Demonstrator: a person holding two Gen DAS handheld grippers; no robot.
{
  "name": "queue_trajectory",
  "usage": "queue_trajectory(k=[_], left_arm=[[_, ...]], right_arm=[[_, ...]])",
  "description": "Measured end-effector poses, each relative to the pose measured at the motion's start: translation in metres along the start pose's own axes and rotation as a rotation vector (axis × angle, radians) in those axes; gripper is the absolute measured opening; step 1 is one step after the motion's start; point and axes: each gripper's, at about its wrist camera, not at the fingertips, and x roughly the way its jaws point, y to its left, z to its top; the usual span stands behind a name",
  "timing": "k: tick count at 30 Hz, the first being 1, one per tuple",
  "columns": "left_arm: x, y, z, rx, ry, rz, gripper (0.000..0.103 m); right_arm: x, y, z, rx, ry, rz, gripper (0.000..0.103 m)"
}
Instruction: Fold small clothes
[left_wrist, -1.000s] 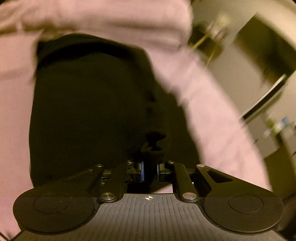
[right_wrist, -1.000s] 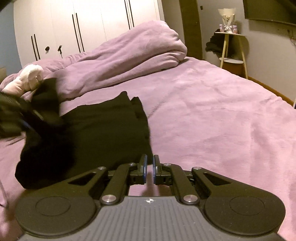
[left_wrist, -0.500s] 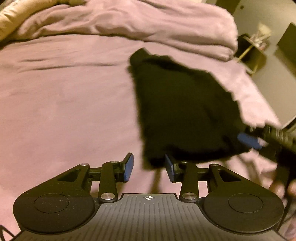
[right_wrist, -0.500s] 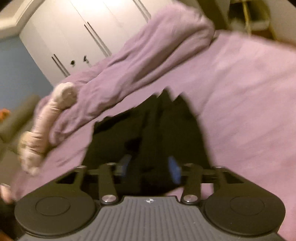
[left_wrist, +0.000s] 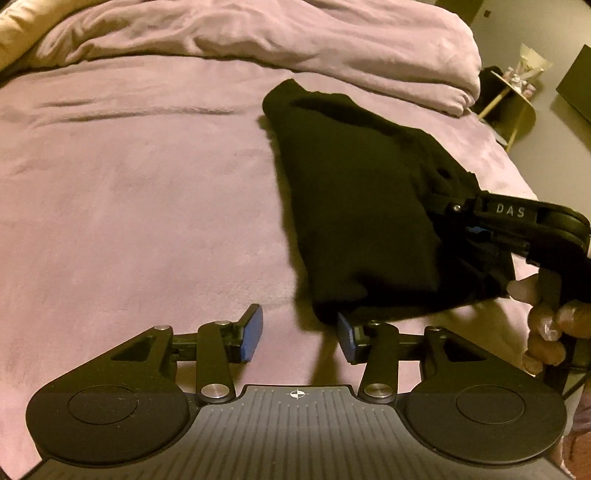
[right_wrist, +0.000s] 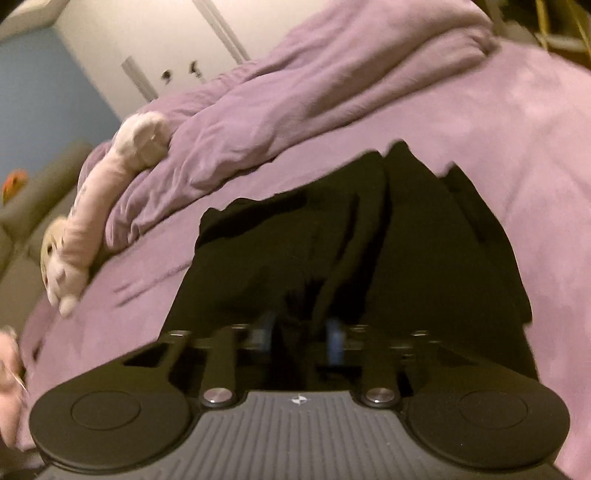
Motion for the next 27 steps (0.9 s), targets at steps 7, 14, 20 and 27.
queue_trajectory(k=[7, 14, 20, 27], left_arm=[[-0.003, -0.011, 0.001, 0.024, -0.006, -0.031, 0.051], [0.000, -0.011, -0.001, 0.018, 0.008, -0.026, 0.051], [-0.003, 0.004, 0.007, -0.078, -0.011, -0.014, 0.051], [-0.012, 0.011, 0.011, -0.101, -0.012, -0.020, 0.051]], right_arm=[[-0.049, 0.030, 0.013, -0.327, -0.259, -0.257, 0.011], [-0.030, -0.021, 0.004, -0.308, -0.131, -0.480, 0.018], [-0.076, -0.004, -0.018, -0.223, -0.279, -0.280, 0.027], [-0.021, 0.029, -0.051, -0.298, 0.044, -0.074, 0.023]])
